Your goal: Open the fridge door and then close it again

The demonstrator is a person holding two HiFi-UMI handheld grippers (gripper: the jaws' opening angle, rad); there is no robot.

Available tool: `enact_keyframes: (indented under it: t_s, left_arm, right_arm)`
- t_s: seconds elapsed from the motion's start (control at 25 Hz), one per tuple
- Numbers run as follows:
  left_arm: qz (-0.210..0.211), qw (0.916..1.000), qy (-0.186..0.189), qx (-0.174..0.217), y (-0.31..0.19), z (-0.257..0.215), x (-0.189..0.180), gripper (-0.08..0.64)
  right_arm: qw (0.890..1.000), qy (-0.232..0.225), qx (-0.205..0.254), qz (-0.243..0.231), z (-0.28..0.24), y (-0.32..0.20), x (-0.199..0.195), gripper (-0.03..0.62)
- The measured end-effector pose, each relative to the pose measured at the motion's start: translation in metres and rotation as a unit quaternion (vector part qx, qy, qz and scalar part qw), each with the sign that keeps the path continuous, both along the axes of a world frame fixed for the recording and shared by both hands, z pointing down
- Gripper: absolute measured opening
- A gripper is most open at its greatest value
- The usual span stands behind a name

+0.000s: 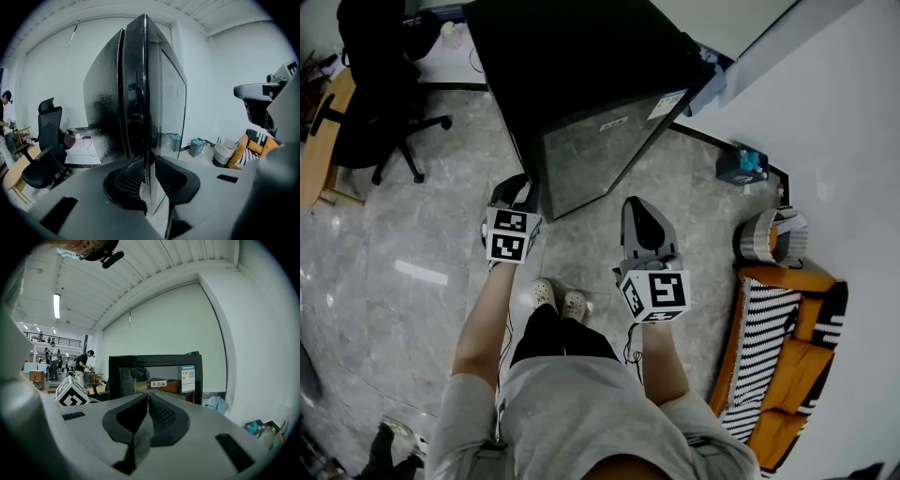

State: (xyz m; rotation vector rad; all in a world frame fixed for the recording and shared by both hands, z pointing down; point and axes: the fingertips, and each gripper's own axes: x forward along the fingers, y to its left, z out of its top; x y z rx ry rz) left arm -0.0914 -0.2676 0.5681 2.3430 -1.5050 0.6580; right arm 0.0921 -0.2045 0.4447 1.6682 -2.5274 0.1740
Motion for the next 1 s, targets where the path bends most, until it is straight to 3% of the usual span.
enact_keyframes:
  t_s: [0.2,0.4,1.0]
  left_arm:
    - [-0.008,0.9999,-0.004,0.011,0.005,-0.004,-0.006,0.067]
    - [-0.023,0.9992,0.018,0.027,0.016,-0.017,-0.015,0.015]
    - [-0.018,0.9954,0.044,0.083,0.052,-0.075,-0.027,0.014]
  right_arm:
    - [1.000,0.000,0.002,-0.004,-0.003,-0.001,-0.005,0.026]
    - [1.000,0.001,0.007,-0.006,-0.008,-0.002,-0.009,0.026]
    - [0.999,0.002,0.029,-0.021,-0.037,-0.002,-0.026,0.026]
